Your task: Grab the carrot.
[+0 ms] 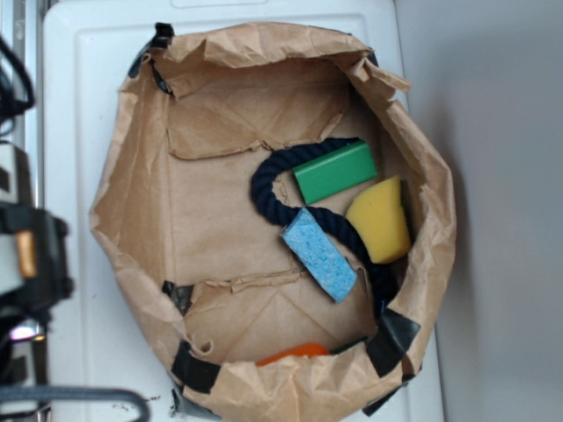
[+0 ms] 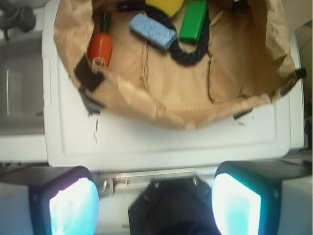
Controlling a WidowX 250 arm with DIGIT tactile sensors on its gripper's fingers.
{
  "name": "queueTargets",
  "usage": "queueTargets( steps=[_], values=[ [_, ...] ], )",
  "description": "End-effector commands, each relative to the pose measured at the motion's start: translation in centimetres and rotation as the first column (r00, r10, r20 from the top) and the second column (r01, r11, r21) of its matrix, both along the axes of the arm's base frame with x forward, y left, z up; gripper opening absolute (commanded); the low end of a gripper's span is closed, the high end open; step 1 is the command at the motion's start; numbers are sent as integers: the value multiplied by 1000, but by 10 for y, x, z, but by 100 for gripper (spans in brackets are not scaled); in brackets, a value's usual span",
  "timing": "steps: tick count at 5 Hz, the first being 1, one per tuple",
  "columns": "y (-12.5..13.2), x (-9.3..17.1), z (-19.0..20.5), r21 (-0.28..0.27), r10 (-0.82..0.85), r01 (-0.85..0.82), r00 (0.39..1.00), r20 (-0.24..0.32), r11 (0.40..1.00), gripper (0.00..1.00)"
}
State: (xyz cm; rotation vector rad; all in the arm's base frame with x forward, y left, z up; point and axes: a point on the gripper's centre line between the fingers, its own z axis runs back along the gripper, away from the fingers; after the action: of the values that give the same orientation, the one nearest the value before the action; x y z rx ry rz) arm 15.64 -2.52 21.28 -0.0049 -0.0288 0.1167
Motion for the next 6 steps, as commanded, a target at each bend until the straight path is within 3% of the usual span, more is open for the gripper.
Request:
queueTargets(
  steps=[1, 2, 3, 6],
  values=[
    [-5, 26, -12, -29, 19, -17, 999, 51, 999, 100],
    [8, 38, -30, -89, -11, 15, 999, 51, 996, 100],
    [24, 57, -49, -89, 41, -37, 998, 40, 995, 100],
    [24, 57, -49, -89, 41, -37, 998, 40, 995, 100]
  ],
)
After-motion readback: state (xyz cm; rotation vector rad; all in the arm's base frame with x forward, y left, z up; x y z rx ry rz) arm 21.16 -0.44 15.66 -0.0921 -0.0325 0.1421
